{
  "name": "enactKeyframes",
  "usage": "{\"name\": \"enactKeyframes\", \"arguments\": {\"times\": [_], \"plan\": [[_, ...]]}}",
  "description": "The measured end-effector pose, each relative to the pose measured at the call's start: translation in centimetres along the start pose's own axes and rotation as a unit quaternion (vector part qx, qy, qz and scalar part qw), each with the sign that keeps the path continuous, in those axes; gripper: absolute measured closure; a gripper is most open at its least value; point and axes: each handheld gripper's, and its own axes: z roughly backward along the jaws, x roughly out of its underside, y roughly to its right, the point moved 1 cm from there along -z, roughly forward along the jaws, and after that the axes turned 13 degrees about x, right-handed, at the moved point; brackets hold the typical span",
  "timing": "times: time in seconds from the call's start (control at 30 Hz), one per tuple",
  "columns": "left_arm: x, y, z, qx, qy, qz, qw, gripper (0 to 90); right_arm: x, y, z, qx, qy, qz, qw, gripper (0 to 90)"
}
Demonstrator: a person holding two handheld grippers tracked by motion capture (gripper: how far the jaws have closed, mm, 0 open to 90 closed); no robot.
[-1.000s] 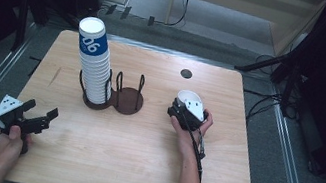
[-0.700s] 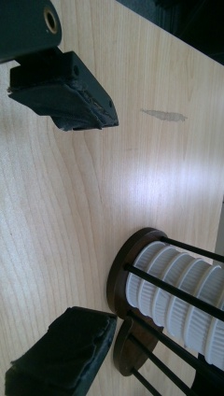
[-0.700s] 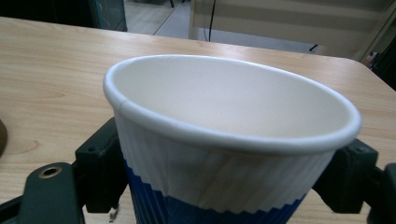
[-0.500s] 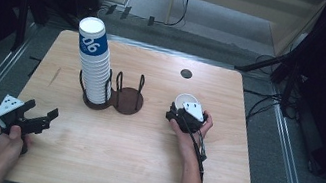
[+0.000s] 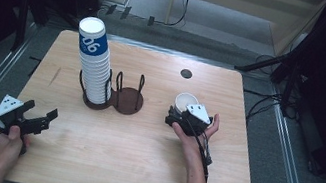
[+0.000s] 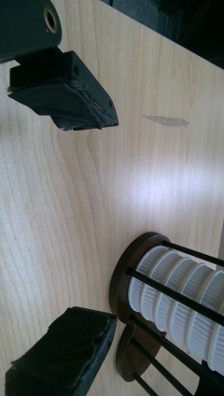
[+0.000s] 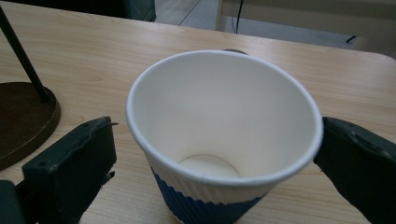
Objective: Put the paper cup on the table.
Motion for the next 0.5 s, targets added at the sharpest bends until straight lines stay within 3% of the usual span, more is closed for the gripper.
{"name": "enactKeyframes", "arguments": {"times": [0.3,0.5], "plan": [[0.0,0.0,-0.1,-0.001,-0.003,-0.002,1.0,6.7,-0.1,1.6,2.4,-0.007,0.024,-0.003,0.9997,0.0],[0.1,0.1,0.0,-0.01,-0.001,-0.008,0.9999,6.8,0.1,3.1,4.0,-0.008,0.038,-0.021,0.999,0.0]]}}
